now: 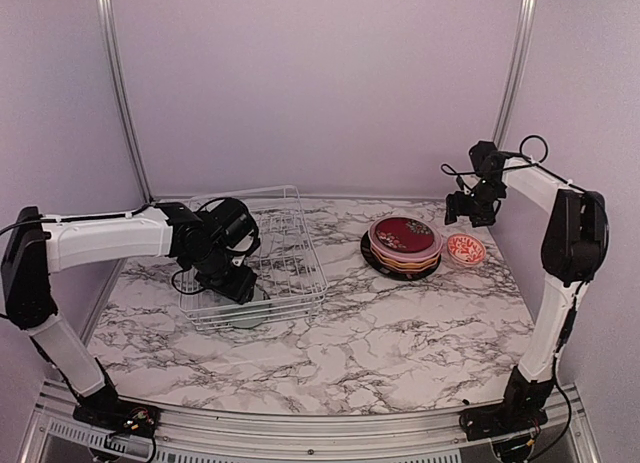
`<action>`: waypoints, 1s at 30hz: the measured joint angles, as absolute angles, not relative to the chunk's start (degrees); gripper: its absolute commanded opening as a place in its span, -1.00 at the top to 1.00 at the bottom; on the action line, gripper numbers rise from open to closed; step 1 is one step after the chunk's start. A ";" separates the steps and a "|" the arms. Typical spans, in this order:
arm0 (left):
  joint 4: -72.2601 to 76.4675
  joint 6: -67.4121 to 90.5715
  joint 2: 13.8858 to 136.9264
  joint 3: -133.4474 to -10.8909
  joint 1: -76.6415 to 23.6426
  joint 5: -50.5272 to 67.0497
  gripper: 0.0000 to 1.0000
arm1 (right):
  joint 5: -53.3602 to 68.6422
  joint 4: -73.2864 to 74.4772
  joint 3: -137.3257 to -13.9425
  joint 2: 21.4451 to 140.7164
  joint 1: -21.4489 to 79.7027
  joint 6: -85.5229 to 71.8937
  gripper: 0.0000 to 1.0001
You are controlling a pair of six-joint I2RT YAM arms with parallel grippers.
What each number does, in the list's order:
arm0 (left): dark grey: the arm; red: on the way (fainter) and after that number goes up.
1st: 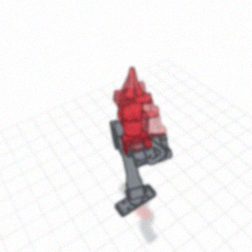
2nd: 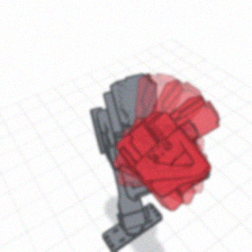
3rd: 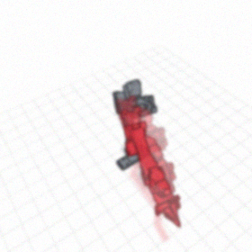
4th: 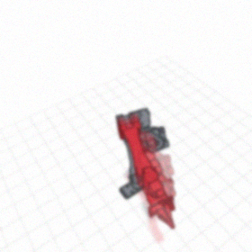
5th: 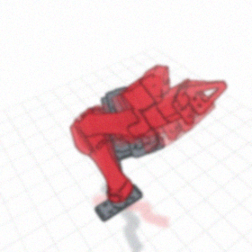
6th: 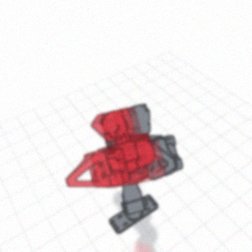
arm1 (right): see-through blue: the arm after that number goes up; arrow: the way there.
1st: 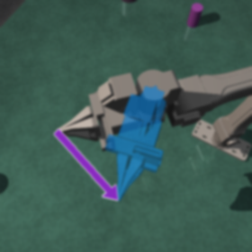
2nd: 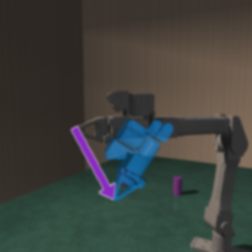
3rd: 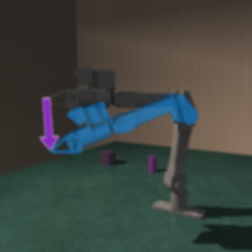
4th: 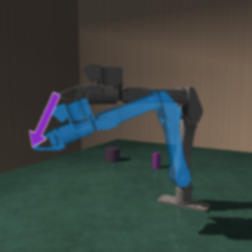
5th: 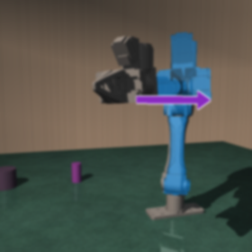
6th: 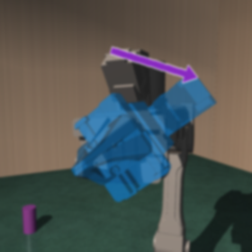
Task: Unload the mixed dishes from the dish rack
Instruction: Grab the bowl from the dish rack.
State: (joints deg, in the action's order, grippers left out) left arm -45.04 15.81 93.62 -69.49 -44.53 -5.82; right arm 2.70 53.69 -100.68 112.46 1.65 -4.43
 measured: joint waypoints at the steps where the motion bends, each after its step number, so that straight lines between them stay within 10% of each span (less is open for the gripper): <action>1: -45.08 15.75 94.48 -70.08 -44.53 -6.07 -0.11 | 2.79 53.76 -100.68 112.46 1.63 -4.43 -0.65; 10: -45.41 14.70 100.64 -78.15 -44.51 -7.09 0.13 | 3.66 54.08 -100.68 112.03 0.99 -4.43 -0.66; 30: -45.76 10.90 104.57 -82.00 -44.58 -8.14 -0.57 | 5.54 54.37 -101.25 110.21 0.95 -4.40 -0.68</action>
State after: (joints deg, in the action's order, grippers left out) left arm -45.76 10.90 104.57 -82.00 -44.58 -8.14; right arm 5.54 54.37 -101.25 110.21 0.95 -4.40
